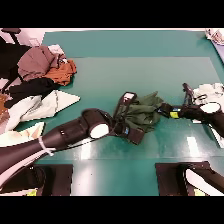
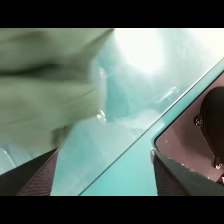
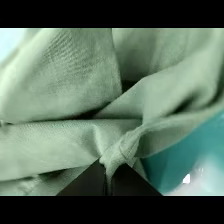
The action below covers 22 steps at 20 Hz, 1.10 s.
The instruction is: Fold the shirts.
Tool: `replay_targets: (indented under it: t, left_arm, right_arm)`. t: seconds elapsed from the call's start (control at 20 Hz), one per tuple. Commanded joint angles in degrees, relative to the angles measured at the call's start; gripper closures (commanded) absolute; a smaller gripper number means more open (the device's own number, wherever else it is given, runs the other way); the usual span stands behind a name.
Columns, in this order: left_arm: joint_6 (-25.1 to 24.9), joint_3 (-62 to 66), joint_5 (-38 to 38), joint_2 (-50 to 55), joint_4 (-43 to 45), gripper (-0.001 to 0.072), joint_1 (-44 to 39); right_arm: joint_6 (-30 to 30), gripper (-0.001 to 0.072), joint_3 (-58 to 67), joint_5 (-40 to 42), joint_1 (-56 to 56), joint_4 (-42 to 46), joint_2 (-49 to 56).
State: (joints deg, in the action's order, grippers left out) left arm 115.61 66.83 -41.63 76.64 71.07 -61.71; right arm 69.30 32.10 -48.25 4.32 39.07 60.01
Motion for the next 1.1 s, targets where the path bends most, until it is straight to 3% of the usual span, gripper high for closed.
replay_targets:
  t: [0.0,0.15,0.55,0.75,0.85,0.9,0.95,1.05]
  left_arm:
    - [2.0,0.1,5.9,4.6,-3.3,-0.0013,-1.7]
    - [1.8,0.2,5.7,6.0,-4.6,-0.0013,-1.7]
    - [3.5,0.4,-4.7,5.7,0.9,-0.0013,-1.7]
    - [10.8,0.4,-15.6,2.4,18.0,-0.0002,-1.6]
    - [11.9,0.4,-19.5,0.1,22.8,0.0000,0.4]
    - [11.6,0.2,-19.4,-0.7,23.0,0.0043,2.2]
    - [11.4,0.1,-18.9,-1.0,22.9,0.0153,4.0]
    - [8.4,0.1,-16.0,-0.9,18.1,0.0176,8.0]
  right_arm:
    - [0.0,0.0691,0.1,2.2,-4.5,0.1,2.4]
    - [0.0,0.0691,0.9,1.7,-4.2,0.1,2.4]
    - [-0.4,0.0691,5.9,-1.3,-2.2,0.2,2.4]
    - [-0.3,0.0691,5.9,-2.5,-2.2,4.8,2.4]
    - [-0.3,0.0690,6.0,-3.3,-2.2,6.6,2.4]
    - [-0.3,0.0690,6.0,-3.4,-2.2,6.6,2.4]
    - [-0.3,0.0691,6.0,-3.4,-2.2,6.6,2.4]
    - [-0.3,0.0690,6.0,-3.9,-2.2,6.6,2.4]
